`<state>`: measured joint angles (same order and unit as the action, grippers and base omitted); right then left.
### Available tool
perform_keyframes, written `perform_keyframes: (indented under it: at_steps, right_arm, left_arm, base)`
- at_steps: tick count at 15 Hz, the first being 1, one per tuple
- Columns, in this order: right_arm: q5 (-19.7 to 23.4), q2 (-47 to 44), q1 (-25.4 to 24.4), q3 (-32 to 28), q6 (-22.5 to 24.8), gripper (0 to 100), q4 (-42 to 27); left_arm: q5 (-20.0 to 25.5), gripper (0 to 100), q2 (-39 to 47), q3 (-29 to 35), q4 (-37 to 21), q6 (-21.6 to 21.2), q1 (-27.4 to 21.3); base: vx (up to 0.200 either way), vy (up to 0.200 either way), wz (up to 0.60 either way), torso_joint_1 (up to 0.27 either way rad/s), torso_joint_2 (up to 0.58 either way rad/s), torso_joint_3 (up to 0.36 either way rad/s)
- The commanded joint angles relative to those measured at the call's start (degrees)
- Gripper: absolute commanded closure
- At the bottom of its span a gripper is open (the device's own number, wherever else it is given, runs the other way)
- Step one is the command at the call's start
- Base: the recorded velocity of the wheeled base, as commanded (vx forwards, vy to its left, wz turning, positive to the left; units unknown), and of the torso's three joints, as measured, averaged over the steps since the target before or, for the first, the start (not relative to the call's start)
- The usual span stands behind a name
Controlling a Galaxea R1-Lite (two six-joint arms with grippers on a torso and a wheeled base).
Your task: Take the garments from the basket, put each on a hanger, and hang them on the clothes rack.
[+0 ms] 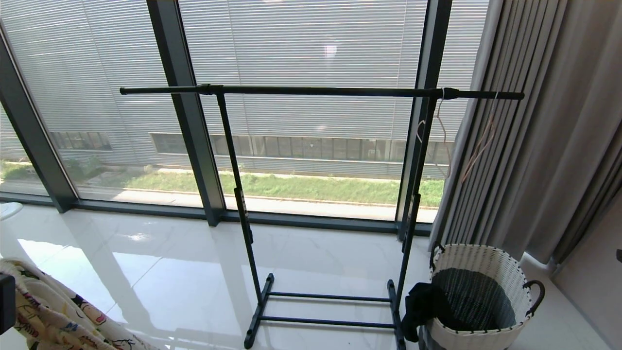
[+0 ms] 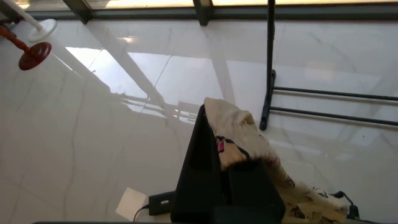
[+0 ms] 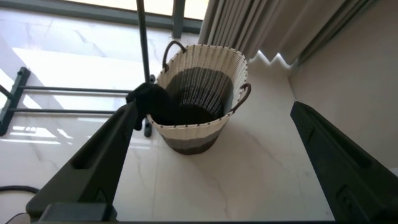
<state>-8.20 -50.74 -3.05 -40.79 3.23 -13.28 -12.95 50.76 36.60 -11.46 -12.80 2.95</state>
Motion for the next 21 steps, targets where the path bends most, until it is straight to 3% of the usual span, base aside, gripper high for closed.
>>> perform_keyframes:
  at_steps: [1,6,18,21]
  right_arm:
    - [-0.1,-0.2,0.1,0.0,0.0,0,-0.1]
    - [0.0,-0.7,2.6,0.3,0.0,0,-0.1]
    - [0.1,-1.8,2.6,0.3,0.0,0,-0.1]
    - [0.1,-1.8,2.6,0.4,0.0,0,-0.1]
  left_arm:
    - [0.0,100,0.1,0.0,-0.1,0.1,-0.8]
    - [0.1,100,-1.4,-0.1,-0.1,0.1,-8.0]
    - [0.1,100,-1.4,-0.2,-0.1,0.1,-8.7]
    - [0.1,100,-1.8,-0.4,-0.1,0.2,-9.0]
  base:
    - [0.0,0.0,0.0,0.159,-0.35,-0.188]
    - [0.12,0.0,0.0,0.043,-0.08,-0.044]
    - [0.2,0.0,0.0,0.005,0.0,0.0]
    - [0.0,0.0,0.0,0.0,0.0,0.0]
